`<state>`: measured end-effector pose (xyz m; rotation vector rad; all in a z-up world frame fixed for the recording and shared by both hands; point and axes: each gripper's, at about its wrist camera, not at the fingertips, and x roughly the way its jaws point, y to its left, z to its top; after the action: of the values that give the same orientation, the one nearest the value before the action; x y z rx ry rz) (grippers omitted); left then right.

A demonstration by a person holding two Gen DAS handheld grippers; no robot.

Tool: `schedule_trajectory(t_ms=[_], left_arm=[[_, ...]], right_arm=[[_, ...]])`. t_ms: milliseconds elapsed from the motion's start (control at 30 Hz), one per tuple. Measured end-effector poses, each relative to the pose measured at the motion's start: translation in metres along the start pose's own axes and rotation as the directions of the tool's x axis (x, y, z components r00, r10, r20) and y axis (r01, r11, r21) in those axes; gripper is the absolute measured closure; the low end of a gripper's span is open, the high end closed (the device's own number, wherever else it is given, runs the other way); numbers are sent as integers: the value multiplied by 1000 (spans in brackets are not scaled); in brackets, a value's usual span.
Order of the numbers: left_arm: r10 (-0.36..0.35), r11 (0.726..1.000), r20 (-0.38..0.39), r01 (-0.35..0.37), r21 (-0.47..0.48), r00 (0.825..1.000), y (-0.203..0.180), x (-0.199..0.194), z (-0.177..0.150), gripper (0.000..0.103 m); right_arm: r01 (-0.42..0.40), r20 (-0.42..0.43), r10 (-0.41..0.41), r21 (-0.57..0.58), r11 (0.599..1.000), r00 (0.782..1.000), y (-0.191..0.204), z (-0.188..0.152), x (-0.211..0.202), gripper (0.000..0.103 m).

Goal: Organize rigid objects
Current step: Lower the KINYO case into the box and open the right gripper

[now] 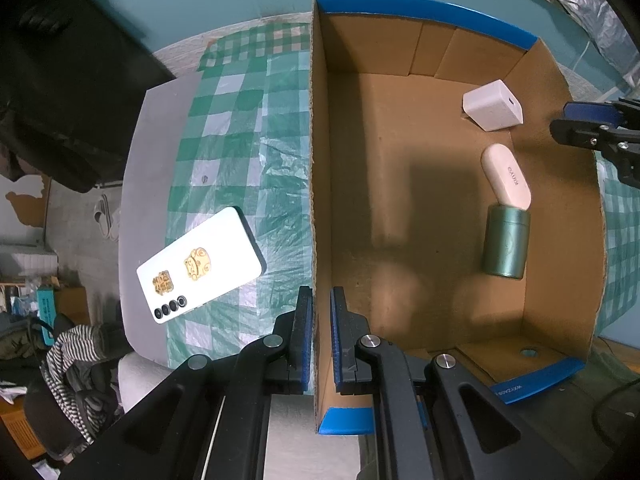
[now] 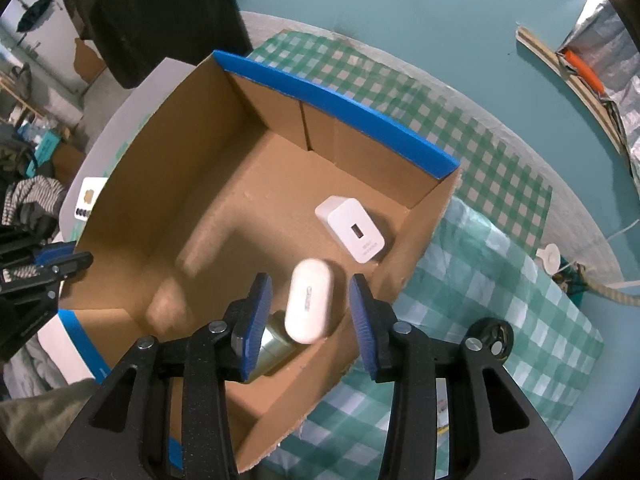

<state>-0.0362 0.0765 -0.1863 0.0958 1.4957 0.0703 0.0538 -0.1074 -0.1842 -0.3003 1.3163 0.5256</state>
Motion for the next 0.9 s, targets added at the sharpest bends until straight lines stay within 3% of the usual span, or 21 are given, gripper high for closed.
schedule_trajectory(t_ms=[133,600,733,900], left_arm=[[2,1000,0,-2,1,1000,0,0,0,95],[7,1000,-1,-7,7,1000,1,-1,2,95],[13,1000,-3,-13,10,1000,0,-3,3,95],[24,1000,-6,-24,15,1000,-3,-4,5,95]], right_arm=[[-4,14,4,24,1000,1000,-4,-1,-8,54],[12,52,-16,92,996,999,-26,-12,-32,53],[28,54,-35,128,991,998,-41,-19,-36,45],[55,47,-65,179,982,997,-67,-28,-38,42]])
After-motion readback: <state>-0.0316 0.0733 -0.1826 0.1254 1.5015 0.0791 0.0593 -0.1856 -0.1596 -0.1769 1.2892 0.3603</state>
